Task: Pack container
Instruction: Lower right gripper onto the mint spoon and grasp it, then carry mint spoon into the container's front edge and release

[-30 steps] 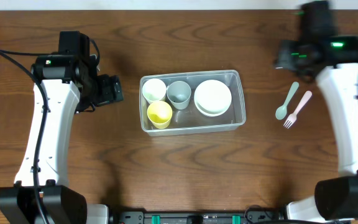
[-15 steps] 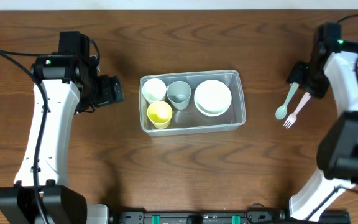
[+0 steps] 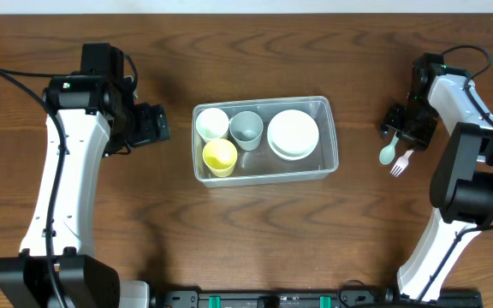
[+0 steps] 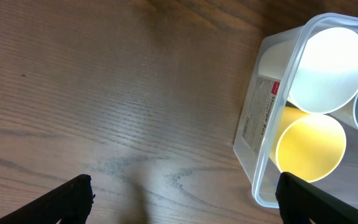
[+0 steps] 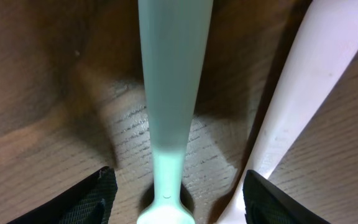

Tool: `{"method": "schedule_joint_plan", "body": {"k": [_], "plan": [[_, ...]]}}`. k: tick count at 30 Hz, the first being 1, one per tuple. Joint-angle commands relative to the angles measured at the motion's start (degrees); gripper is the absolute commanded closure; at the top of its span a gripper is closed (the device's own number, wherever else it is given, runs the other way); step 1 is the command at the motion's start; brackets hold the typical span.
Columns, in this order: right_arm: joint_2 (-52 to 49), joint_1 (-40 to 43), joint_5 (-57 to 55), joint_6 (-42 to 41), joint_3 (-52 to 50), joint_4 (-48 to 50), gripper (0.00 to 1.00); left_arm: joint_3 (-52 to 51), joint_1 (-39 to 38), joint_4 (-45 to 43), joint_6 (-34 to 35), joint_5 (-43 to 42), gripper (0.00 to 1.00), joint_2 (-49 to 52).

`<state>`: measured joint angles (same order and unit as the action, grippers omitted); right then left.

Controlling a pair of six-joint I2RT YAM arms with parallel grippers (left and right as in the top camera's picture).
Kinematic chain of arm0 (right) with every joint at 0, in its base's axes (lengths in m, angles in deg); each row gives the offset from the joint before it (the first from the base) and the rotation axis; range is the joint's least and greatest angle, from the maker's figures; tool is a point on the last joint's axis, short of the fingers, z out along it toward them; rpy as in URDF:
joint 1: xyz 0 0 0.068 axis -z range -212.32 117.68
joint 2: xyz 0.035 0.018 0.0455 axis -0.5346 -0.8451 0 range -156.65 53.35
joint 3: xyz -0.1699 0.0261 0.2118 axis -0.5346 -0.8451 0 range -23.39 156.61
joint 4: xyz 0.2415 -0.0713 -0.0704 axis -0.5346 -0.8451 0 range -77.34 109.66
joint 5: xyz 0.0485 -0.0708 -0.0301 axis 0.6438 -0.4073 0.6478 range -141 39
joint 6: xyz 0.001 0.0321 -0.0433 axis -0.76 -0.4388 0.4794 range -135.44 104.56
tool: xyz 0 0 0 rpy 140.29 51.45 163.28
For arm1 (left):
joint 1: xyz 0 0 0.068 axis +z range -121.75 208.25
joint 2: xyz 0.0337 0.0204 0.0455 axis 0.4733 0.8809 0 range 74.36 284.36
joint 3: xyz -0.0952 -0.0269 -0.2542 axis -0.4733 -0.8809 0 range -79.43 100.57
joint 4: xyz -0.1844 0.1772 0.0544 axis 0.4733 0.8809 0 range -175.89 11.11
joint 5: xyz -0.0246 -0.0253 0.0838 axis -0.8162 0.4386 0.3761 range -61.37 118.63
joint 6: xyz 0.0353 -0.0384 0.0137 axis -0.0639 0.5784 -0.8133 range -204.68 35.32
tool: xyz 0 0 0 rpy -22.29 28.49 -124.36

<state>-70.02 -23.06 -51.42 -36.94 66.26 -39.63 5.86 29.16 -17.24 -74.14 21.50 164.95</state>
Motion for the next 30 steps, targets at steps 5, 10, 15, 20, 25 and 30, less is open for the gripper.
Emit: {"method": "schedule_joint_plan", "body": {"k": [5,10,15,20,25,30], "plan": [[-0.5,-1.4,1.4,0.3,-3.7,3.1,0.33,0.0,0.0,0.3,0.3,0.3,0.06,0.0],[-0.5,-1.4,1.6,0.3,-6.6,5.9,0.33,0.0,0.0,0.3,0.3,0.3,0.06,0.0],[-0.5,-1.4,1.6,0.3,-7.7,6.8,0.33,0.0,0.0,0.3,0.3,0.3,0.05,0.0],[-0.5,-1.4,1.6,0.3,-7.7,6.5,0.41,0.0,0.0,0.3,0.3,0.3,0.06,0.0],[-0.5,-1.4,1.6,0.3,-7.7,6.5,0.61,0.0,0.0,0.3,0.3,0.3,0.06,0.0],[-0.5,-1.4,1.6,0.3,-7.7,6.6,0.69,0.0,0.0,0.3,0.3,0.3,0.06,0.0]]}}
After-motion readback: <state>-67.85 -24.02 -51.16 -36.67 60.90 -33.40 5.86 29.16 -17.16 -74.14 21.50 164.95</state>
